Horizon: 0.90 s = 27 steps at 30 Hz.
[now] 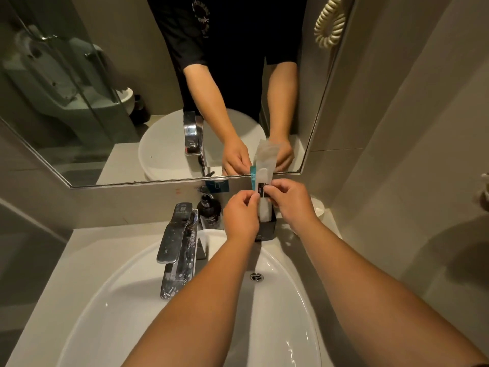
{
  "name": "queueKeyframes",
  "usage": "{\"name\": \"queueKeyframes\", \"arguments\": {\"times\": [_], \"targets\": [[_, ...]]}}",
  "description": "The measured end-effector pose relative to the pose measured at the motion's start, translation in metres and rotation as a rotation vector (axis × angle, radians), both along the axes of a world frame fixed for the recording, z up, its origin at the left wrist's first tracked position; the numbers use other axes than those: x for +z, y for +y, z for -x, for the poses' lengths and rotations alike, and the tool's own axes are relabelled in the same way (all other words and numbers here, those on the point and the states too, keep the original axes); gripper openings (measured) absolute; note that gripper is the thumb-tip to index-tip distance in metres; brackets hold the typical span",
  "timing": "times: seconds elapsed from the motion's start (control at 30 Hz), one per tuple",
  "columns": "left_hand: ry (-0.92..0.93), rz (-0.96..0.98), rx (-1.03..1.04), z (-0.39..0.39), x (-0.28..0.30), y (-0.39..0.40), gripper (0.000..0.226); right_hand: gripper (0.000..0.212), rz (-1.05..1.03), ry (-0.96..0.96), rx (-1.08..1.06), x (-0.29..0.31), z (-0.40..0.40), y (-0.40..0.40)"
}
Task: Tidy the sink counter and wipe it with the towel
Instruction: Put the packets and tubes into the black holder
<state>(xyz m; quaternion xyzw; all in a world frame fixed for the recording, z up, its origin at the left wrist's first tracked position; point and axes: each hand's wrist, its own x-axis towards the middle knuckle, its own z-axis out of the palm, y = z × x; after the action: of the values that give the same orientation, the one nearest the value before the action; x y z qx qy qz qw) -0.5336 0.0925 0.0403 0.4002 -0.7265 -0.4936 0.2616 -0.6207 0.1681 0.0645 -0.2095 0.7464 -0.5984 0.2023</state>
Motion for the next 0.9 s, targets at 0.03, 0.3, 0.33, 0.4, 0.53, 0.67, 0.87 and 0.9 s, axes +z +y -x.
{"name": "queueKeyframes", "arguments": {"times": [0.03,0.3,0.33,0.4,0.53,0.67,0.87,0.9], "targets": [[-0.052,0.007,-0.001,0.001,-0.005,-0.001,0.014,0.008,-0.049,0.033,0.012,-0.007,0.002,0.000],[-0.463,0.141,-0.017,0.002,-0.041,-0.007,0.021,0.021,-0.362,0.222,0.070,-0.044,0.004,0.005],[-0.486,0.155,-0.020,0.001,-0.042,-0.007,0.021,0.020,-0.387,0.227,0.065,-0.046,0.004,0.005],[-0.525,0.191,-0.022,-0.001,-0.042,-0.006,0.022,0.021,-0.425,0.242,0.063,-0.050,0.004,0.004],[-0.551,0.199,-0.019,-0.002,-0.038,-0.005,0.024,0.023,-0.444,0.249,0.065,-0.050,0.004,0.003],[-0.545,0.185,-0.015,-0.003,-0.037,-0.005,0.024,0.022,-0.437,0.228,0.070,-0.047,0.001,0.005],[-0.492,0.181,0.001,-0.010,-0.033,-0.002,0.026,0.025,-0.372,0.163,0.019,-0.044,0.001,0.006],[-0.486,0.192,0.008,-0.011,-0.030,-0.001,0.028,0.030,-0.364,0.152,0.006,-0.043,0.001,0.008]]}}
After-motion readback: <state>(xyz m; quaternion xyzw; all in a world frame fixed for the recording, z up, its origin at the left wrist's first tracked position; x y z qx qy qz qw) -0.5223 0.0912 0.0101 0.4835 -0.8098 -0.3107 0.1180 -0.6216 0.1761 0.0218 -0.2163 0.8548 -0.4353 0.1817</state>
